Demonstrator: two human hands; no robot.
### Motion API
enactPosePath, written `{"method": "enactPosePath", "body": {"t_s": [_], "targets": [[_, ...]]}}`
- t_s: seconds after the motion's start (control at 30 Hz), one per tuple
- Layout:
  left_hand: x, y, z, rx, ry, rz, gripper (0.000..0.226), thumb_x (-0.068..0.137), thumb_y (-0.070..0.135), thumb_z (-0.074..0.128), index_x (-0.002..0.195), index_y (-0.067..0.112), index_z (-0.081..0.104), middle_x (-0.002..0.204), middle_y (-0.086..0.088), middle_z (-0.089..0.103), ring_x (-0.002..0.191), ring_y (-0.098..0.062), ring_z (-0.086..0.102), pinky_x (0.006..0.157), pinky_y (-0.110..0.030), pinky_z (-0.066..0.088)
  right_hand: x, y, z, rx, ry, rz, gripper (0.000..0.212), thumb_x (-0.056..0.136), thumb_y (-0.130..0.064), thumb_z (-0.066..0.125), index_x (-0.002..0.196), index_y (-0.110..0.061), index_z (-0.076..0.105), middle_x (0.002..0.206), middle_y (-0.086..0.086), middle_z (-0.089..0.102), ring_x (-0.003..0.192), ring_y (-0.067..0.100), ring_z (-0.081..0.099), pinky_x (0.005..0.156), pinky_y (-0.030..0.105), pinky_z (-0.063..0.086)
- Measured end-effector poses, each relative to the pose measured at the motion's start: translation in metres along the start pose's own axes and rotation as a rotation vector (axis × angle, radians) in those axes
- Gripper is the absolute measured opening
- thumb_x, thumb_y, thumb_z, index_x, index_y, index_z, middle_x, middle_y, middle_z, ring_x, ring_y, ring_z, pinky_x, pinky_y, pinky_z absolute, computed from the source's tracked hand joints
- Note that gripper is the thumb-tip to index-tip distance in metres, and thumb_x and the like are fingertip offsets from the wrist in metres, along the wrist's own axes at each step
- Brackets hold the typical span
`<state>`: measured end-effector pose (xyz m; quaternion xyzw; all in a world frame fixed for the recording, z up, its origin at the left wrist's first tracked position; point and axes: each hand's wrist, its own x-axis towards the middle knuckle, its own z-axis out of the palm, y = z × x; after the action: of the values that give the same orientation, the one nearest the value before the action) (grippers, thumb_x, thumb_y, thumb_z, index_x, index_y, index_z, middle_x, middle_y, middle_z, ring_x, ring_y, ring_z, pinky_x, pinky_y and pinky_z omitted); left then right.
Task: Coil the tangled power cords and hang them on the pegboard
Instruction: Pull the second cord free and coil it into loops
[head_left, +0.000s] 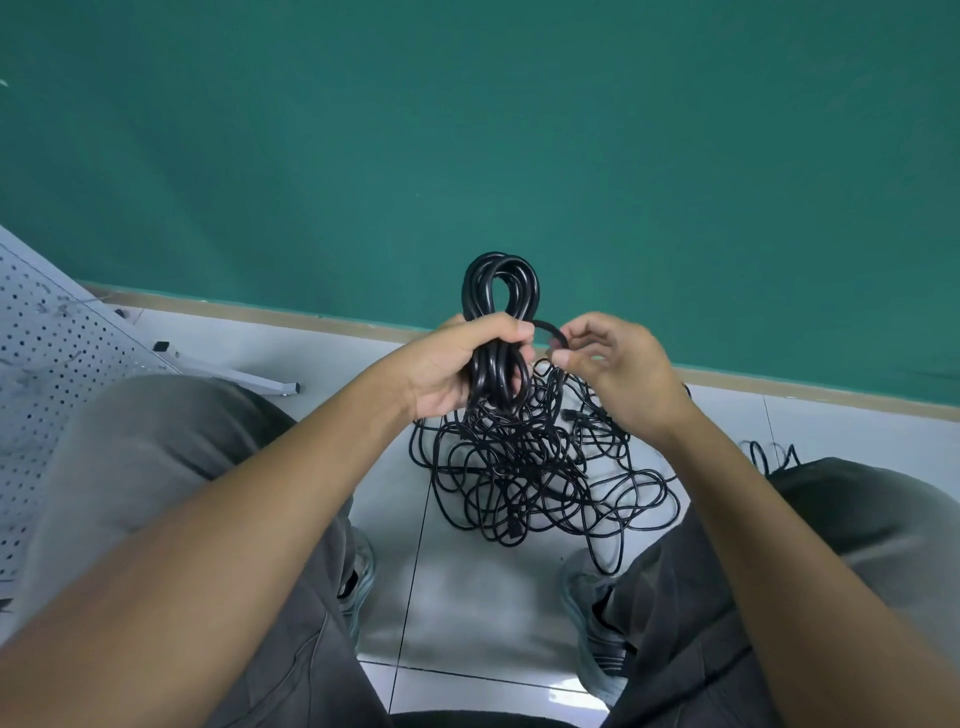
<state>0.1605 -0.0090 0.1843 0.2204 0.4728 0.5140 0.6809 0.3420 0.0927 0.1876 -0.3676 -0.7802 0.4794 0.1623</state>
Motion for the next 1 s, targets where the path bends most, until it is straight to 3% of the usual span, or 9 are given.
{"method": "enactPosePath", "body": {"t_s": [0.1, 0.23, 0.33, 0.4, 0.53, 0.67, 0.73, 0.83, 1.0], "targets": [[0.001, 0.007, -0.007, -0.104, -0.024, 0.051, 0.015, 0.073, 0.028, 0.077, 0.08, 0.018, 0.068, 0.075, 0.004, 0.063, 0.064, -0.011, 0.059, 0.074, -0.027, 0.053, 0.003, 0.006, 0.006, -0.052, -0.008, 0.039, 0.007, 0.096, -0.017, 0.071, 0.091, -0.022, 0.071, 0.091, -0.007, 0.073, 0.09, 0.011, 0.069, 0.084, 0.022, 0.053], [-0.002, 0.014, -0.009, -0.111, -0.002, 0.088, 0.015, 0.08, 0.024, 0.077, 0.083, 0.018, 0.064, 0.076, 0.005, 0.062, 0.068, -0.011, 0.058, 0.077, -0.029, 0.051, 0.005, -0.005, 0.012, 0.255, 0.095, 0.06, 0.016, 0.094, -0.003, 0.07, 0.09, -0.019, 0.074, 0.087, 0.004, 0.076, 0.09, 0.023, 0.074, 0.089, 0.039, 0.061], [-0.007, 0.022, -0.003, 0.063, 0.149, 0.075, 0.009, 0.094, 0.014, 0.071, 0.085, 0.012, 0.07, 0.08, 0.0, 0.07, 0.072, -0.014, 0.064, 0.069, -0.026, 0.057, 0.006, -0.02, 0.006, 0.389, 0.181, 0.031, 0.015, 0.094, -0.001, 0.068, 0.094, -0.015, 0.075, 0.09, 0.016, 0.076, 0.085, 0.025, 0.076, 0.081, 0.035, 0.063], [-0.01, 0.024, -0.001, 0.15, 0.162, 0.082, 0.01, 0.093, 0.012, 0.072, 0.085, 0.011, 0.077, 0.086, -0.006, 0.074, 0.081, -0.019, 0.065, 0.072, -0.03, 0.056, 0.008, -0.035, 0.003, 0.443, 0.195, 0.018, 0.014, 0.096, -0.001, 0.066, 0.098, -0.011, 0.075, 0.093, 0.021, 0.075, 0.082, 0.026, 0.077, 0.073, 0.029, 0.062], [-0.01, 0.041, 0.003, 0.197, 0.141, 0.085, 0.015, 0.092, 0.019, 0.074, 0.097, 0.007, 0.08, 0.098, -0.009, 0.078, 0.085, -0.017, 0.071, 0.081, -0.033, 0.056, 0.017, -0.059, -0.001, 0.472, 0.228, -0.005, 0.013, 0.096, -0.003, 0.067, 0.101, -0.011, 0.076, 0.092, 0.009, 0.076, 0.075, 0.021, 0.077, 0.069, 0.026, 0.061], [-0.001, 0.061, -0.003, 0.262, 0.202, 0.119, 0.026, 0.09, 0.03, 0.076, 0.106, 0.009, 0.073, 0.086, 0.005, 0.077, 0.074, -0.009, 0.071, 0.077, -0.033, 0.053, 0.033, -0.07, -0.008, 0.499, 0.262, -0.037, 0.011, 0.094, -0.003, 0.07, 0.102, -0.007, 0.076, 0.085, 0.006, 0.075, 0.072, 0.021, 0.074, 0.067, 0.029, 0.062], [0.006, 0.064, -0.006, 0.273, 0.179, 0.101, 0.034, 0.089, 0.031, 0.078, 0.114, 0.009, 0.071, 0.096, 0.0, 0.076, 0.076, -0.012, 0.068, 0.077, -0.035, 0.053, 0.044, -0.073, -0.009, 0.5, 0.265, -0.042, 0.012, 0.093, -0.002, 0.071, 0.104, -0.005, 0.075, 0.084, 0.006, 0.075, 0.072, 0.019, 0.074, 0.067, 0.03, 0.063], [0.019, 0.06, -0.006, 0.249, 0.092, 0.091, 0.037, 0.095, 0.029, 0.071, 0.129, 0.013, 0.067, 0.121, -0.011, 0.074, 0.088, -0.019, 0.066, 0.078, -0.035, 0.056, 0.059, -0.073, -0.008, 0.499, 0.281, -0.053, 0.016, 0.092, -0.001, 0.072, 0.109, -0.002, 0.073, 0.091, 0.006, 0.077, 0.078, 0.016, 0.075, 0.068, 0.032, 0.063], [0.03, 0.057, -0.005, 0.256, 0.009, 0.162, 0.038, 0.099, 0.027, 0.067, 0.136, 0.02, 0.064, 0.129, -0.004, 0.072, 0.117, -0.014, 0.068, 0.086, -0.036, 0.057, 0.075, -0.062, -0.009, 0.507, 0.311, -0.053, 0.013, 0.089, -0.003, 0.075, 0.102, -0.001, 0.076, 0.09, 0.008, 0.078, 0.082, 0.019, 0.076, 0.069, 0.036, 0.064]]}}
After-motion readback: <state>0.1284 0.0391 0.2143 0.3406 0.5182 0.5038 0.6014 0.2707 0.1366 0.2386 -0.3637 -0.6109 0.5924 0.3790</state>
